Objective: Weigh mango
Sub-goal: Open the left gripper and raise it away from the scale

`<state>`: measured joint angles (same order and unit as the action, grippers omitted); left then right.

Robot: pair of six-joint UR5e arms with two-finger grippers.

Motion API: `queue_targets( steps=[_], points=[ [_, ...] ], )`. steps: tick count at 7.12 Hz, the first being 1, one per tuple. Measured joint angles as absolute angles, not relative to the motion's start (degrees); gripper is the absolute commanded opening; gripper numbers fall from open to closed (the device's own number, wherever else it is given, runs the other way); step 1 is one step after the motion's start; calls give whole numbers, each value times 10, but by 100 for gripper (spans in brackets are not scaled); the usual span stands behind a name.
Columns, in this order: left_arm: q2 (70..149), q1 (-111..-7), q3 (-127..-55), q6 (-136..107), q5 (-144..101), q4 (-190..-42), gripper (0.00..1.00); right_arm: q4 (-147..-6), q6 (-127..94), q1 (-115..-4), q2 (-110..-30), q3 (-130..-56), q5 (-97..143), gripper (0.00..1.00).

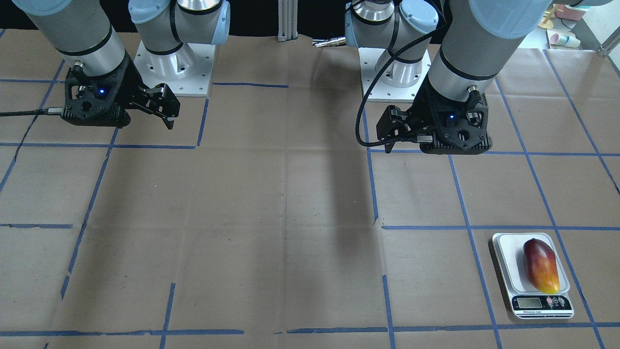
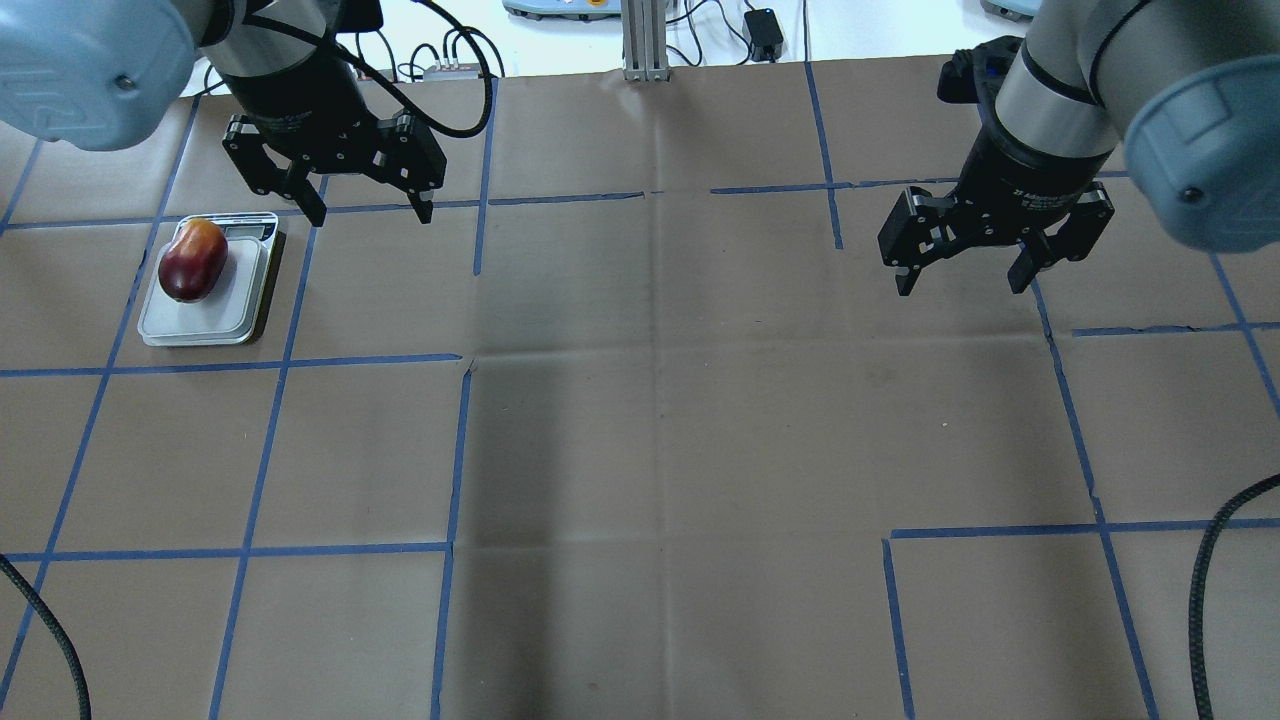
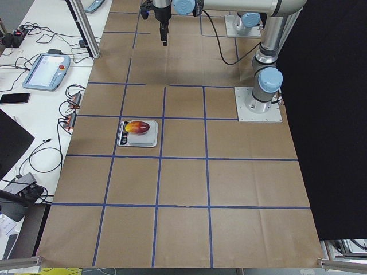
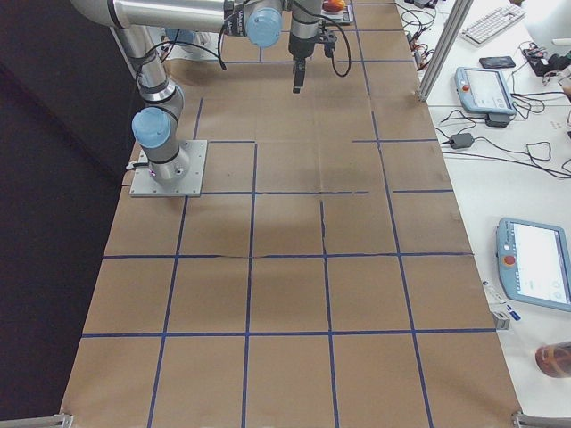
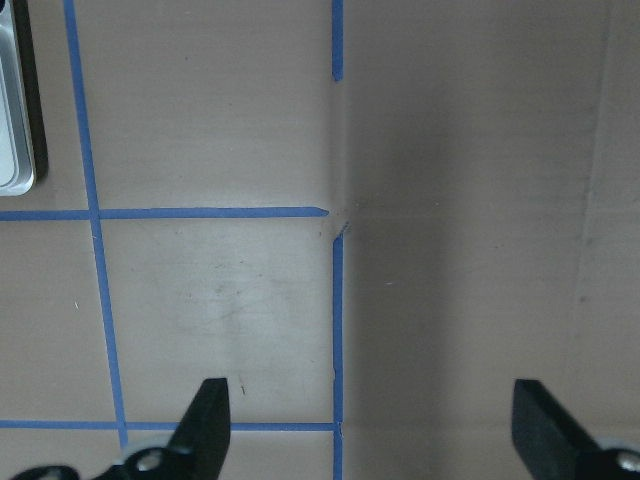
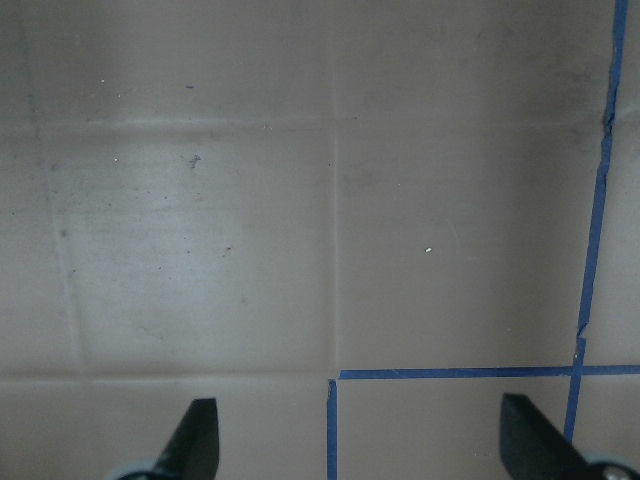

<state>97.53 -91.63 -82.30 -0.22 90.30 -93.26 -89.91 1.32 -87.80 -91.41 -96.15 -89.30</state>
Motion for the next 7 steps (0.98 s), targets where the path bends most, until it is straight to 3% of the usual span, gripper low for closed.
queue_targets(
  steps=[7],
  points=[
    [972, -902, -834, 22, 885, -937, 100, -899, 13, -878, -914, -962, -893, 100]
  ],
)
